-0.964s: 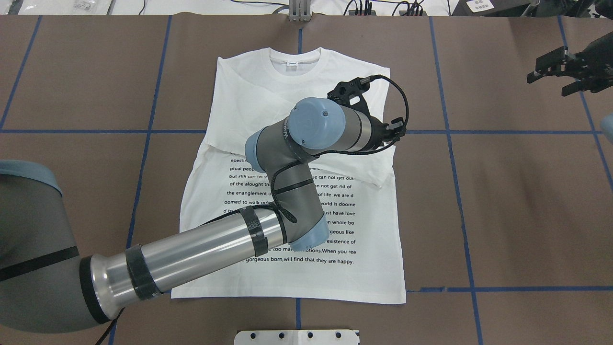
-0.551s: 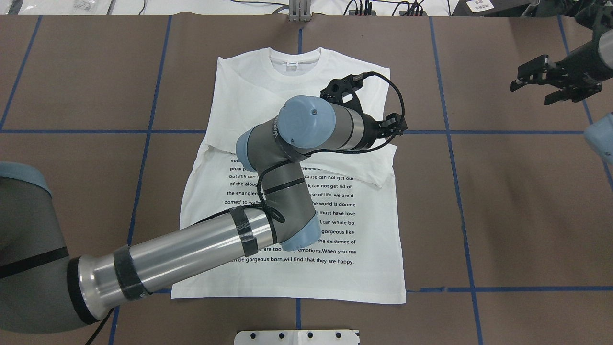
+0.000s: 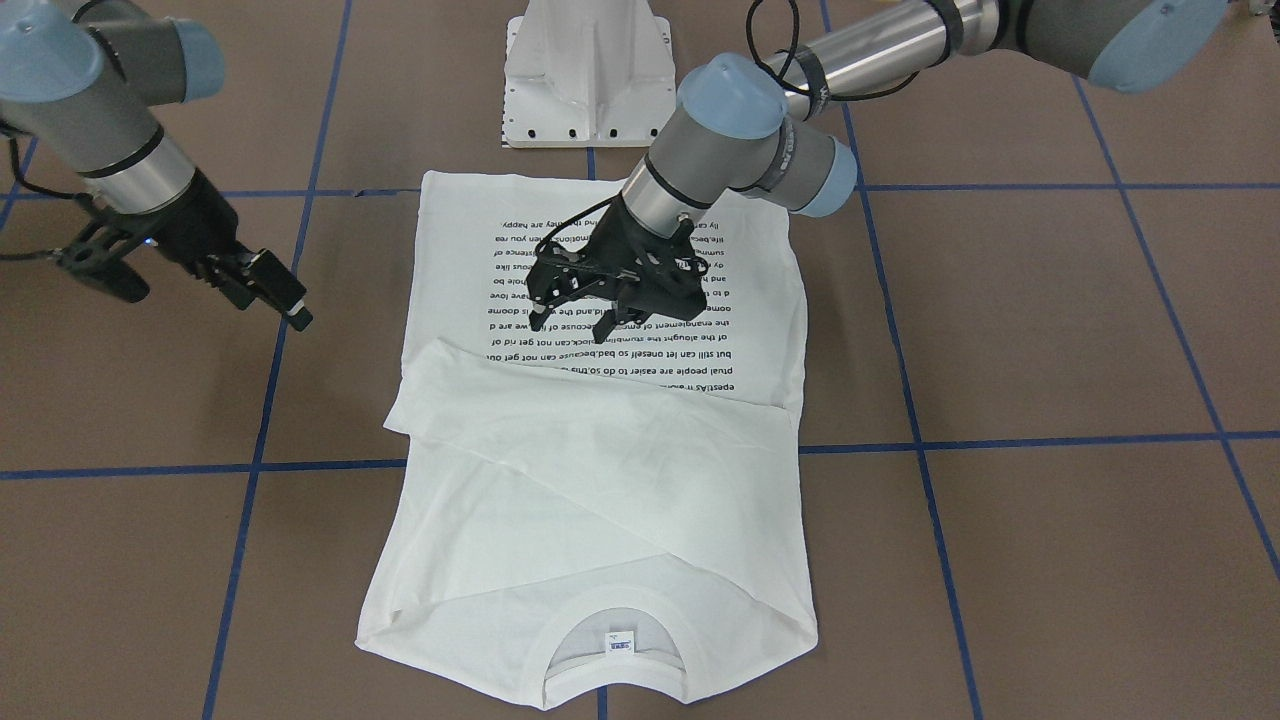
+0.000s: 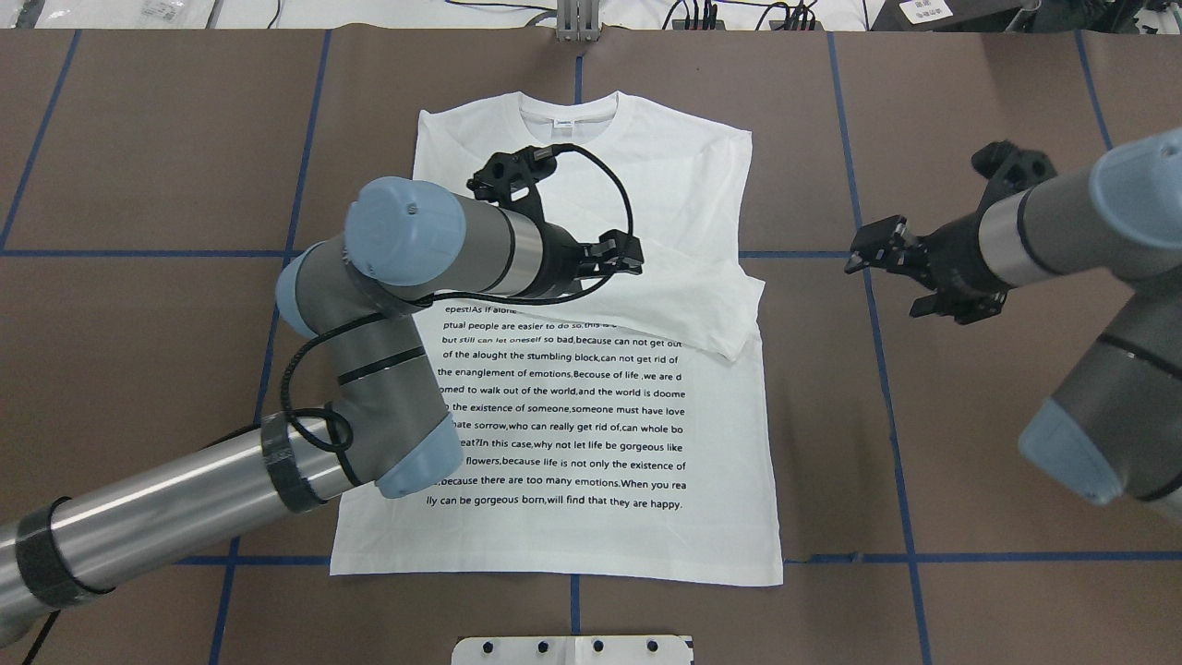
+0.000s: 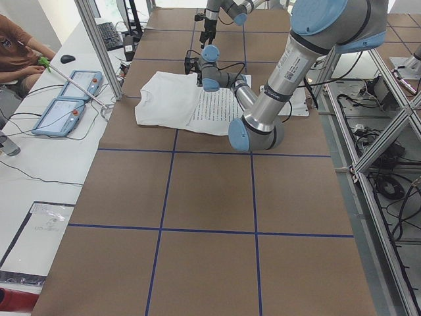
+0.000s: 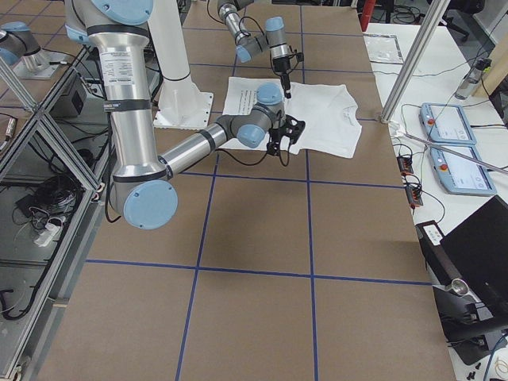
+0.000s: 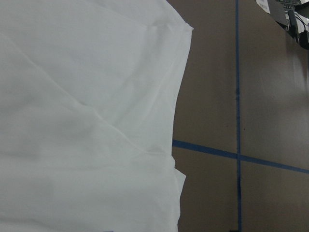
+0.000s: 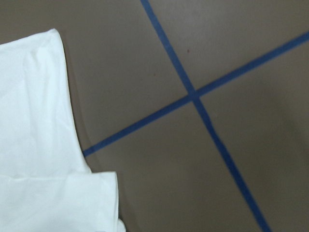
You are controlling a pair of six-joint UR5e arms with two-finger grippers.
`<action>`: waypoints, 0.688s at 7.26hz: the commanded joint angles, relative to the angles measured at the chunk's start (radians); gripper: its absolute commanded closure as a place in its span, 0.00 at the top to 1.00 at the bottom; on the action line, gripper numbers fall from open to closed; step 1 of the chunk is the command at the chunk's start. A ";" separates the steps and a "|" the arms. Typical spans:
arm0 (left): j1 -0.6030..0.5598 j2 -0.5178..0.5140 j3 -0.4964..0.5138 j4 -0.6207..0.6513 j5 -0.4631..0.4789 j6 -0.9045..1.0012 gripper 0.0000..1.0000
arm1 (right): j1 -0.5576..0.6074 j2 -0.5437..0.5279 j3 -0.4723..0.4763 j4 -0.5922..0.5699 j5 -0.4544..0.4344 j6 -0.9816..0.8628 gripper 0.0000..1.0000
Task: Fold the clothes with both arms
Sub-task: 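Release the sleeve with the left gripper while the right gripper moves to the hem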
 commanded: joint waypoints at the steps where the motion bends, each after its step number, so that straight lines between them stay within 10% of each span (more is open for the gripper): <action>1: -0.021 0.201 -0.314 0.114 0.000 0.111 0.84 | -0.286 -0.074 0.129 -0.007 -0.244 0.292 0.99; 2: -0.022 0.223 -0.346 0.116 0.002 0.116 0.84 | -0.433 -0.117 0.161 -0.010 -0.408 0.413 0.94; 5: -0.019 0.250 -0.348 0.116 0.046 0.115 0.84 | -0.601 -0.109 0.166 -0.112 -0.512 0.637 0.92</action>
